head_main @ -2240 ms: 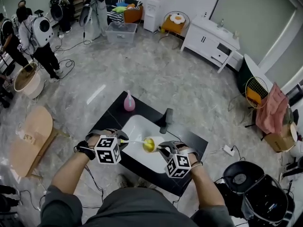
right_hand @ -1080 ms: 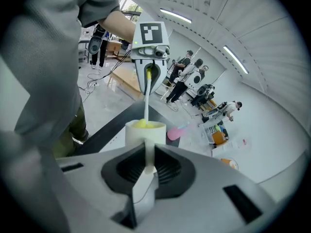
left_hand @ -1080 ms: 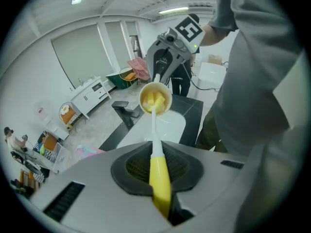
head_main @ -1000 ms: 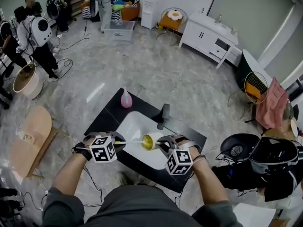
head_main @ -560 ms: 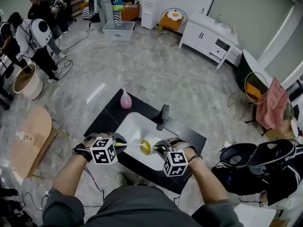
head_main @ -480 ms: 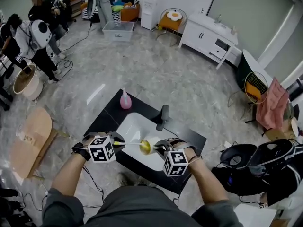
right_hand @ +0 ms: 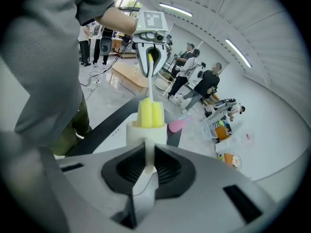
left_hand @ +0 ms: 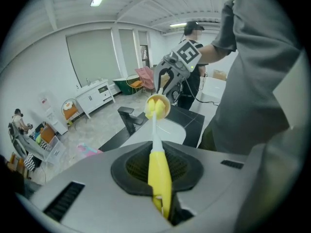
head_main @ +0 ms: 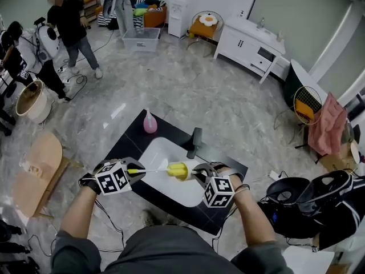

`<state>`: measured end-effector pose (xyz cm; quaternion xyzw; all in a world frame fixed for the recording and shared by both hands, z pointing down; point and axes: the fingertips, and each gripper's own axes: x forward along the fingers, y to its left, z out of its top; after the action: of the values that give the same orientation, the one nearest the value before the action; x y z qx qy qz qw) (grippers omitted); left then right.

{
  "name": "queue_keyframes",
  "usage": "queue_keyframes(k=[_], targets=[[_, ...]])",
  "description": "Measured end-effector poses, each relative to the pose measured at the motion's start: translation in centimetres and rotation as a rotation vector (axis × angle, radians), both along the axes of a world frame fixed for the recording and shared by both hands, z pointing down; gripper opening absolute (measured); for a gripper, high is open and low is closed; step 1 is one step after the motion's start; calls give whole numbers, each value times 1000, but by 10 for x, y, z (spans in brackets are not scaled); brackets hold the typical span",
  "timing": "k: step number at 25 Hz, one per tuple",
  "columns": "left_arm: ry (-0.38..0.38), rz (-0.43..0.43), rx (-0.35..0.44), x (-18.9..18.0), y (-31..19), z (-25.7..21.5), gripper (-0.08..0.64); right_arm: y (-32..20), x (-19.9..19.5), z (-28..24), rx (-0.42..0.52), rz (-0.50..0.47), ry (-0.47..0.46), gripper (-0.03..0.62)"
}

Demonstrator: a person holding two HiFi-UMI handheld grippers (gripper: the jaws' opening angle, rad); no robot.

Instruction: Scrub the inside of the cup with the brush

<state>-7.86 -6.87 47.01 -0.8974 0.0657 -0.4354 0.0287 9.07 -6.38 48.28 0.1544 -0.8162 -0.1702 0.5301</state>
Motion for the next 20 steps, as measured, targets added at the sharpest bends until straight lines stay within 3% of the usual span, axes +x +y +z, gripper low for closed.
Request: queue_keyframes(k=[4,10,15,20], targets=[[90,-87,-2,-11,-1,-15,31,-9,16,-13,-4,112,-115,44],[337,-327,-7,-31,-10,-39,31,-13,35,-19,-24,326,-362,44],[393,-424,16,-45,-9,-42,31,-12,42,-19,-24,466,-524,44],[496,-545,33,-53,-12,-45,31,-15,45,-25,31,582,-697,44]])
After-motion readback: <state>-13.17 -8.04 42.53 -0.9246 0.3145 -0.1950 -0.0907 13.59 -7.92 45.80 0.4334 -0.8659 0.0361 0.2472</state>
